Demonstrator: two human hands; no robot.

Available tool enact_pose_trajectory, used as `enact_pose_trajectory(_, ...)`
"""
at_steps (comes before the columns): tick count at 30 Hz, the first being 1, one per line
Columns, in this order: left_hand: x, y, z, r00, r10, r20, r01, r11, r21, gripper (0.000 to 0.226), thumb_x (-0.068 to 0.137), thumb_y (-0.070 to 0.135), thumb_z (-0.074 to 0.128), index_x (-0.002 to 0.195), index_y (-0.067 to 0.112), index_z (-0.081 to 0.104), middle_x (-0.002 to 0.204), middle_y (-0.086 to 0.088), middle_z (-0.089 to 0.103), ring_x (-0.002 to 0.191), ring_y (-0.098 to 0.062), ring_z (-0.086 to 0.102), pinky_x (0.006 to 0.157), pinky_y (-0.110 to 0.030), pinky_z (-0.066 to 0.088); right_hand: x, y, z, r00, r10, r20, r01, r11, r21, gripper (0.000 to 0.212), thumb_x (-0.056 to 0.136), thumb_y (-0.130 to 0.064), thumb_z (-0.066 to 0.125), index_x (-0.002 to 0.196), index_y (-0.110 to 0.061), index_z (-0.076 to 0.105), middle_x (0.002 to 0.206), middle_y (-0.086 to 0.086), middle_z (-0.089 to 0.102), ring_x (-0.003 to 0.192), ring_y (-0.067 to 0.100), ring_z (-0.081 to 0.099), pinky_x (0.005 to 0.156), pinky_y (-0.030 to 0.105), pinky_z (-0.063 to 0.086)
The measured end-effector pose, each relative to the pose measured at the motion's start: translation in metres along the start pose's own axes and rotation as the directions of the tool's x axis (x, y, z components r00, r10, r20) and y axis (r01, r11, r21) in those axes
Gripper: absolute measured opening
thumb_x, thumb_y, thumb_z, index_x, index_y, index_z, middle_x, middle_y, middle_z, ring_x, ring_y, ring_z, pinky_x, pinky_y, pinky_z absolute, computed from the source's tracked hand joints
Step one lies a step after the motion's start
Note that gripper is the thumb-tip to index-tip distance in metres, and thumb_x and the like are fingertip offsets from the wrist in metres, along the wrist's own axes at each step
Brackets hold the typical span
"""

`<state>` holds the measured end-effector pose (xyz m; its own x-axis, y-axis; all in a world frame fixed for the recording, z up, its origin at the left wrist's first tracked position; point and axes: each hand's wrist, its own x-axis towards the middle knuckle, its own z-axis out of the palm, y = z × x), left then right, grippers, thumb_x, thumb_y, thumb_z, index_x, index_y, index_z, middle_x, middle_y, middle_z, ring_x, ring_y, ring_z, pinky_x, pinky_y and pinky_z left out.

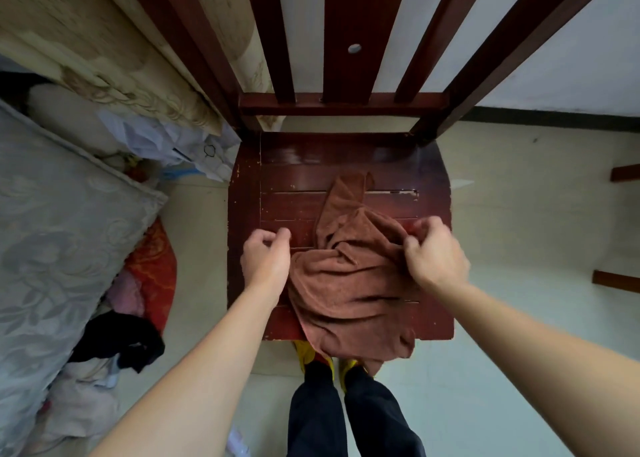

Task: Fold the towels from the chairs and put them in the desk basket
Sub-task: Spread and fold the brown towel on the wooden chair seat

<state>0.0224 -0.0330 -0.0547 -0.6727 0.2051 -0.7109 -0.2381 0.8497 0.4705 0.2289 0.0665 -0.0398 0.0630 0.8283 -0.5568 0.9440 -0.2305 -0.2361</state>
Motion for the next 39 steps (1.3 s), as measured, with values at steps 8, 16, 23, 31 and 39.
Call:
enact_pose_trajectory(8, -0.009, -0.002, 0.013, 0.896, 0.308, 0.321, -0.445, 0.606, 0.659, 0.048, 0.072, 0.033, 0.08, 0.109, 0.016, 0.056, 0.111, -0.005, 0.052, 0.102, -0.025, 0.055, 0.085, -0.036, 0.048, 0.028, -0.076, 0.008, 0.947, -0.203, 0.248, 0.229, 0.971, -0.077, 0.057, 0.077, -0.045, 0.07, 0.129, -0.03, 0.051, 0.122, 0.008, 0.063, 0.111, 0.033, 0.06, 0.09, 0.038, 0.047)
enact_pose_trajectory(16, -0.018, -0.004, 0.008, 0.857, 0.32, 0.405, -0.507, 0.383, 0.772, 0.014, 0.089, 0.016, 0.056, 0.1, 0.011, 0.064, 0.107, -0.008, 0.063, 0.1, -0.029, 0.06, 0.08, -0.036, 0.047, 0.041, -0.046, -0.015, 0.992, -0.047, -0.117, 0.081, 0.949, 0.306, 0.023, 0.089, -0.018, 0.052, 0.109, -0.017, 0.064, 0.111, 0.01, 0.068, 0.107, 0.032, 0.06, 0.088, 0.033, 0.044)
enact_pose_trajectory(23, -0.012, 0.01, 0.011, 0.871, 0.354, 0.34, -0.487, 0.537, 0.689, 0.036, 0.091, 0.047, 0.052, 0.105, 0.014, 0.059, 0.104, -0.008, 0.065, 0.098, -0.031, 0.061, 0.075, -0.037, 0.045, 0.056, -0.018, -0.036, 0.983, 0.184, 0.011, -0.18, 0.944, 0.278, 0.03, 0.081, -0.012, 0.051, 0.109, -0.016, 0.061, 0.109, 0.013, 0.065, 0.103, 0.035, 0.06, 0.089, 0.037, 0.048)
enact_pose_trajectory(31, -0.018, 0.009, 0.033, 0.892, 0.319, 0.32, -0.45, 0.571, 0.687, 0.016, 0.084, 0.034, 0.062, 0.09, 0.019, 0.06, 0.101, -0.006, 0.067, 0.097, -0.031, 0.061, 0.074, -0.034, 0.045, 0.066, -0.029, -0.037, 0.99, 0.121, 0.077, -0.137, 0.961, 0.241, 0.038, 0.079, -0.052, 0.067, 0.106, -0.025, 0.064, 0.11, 0.006, 0.068, 0.103, 0.032, 0.062, 0.092, 0.042, 0.051)
enact_pose_trajectory(39, 0.027, 0.073, -0.013, 0.868, 0.485, -0.103, -0.433, 0.843, 0.318, 0.028, 0.073, -0.005, 0.047, 0.063, 0.019, 0.036, 0.066, -0.001, 0.045, 0.068, -0.029, 0.048, 0.061, -0.035, 0.042, 0.061, -0.037, -0.034, 0.995, -0.005, -0.099, 0.038, 0.941, 0.336, 0.015, 0.085, -0.021, 0.065, 0.091, -0.024, 0.052, 0.095, -0.001, 0.06, 0.097, 0.027, 0.059, 0.082, 0.033, 0.045)
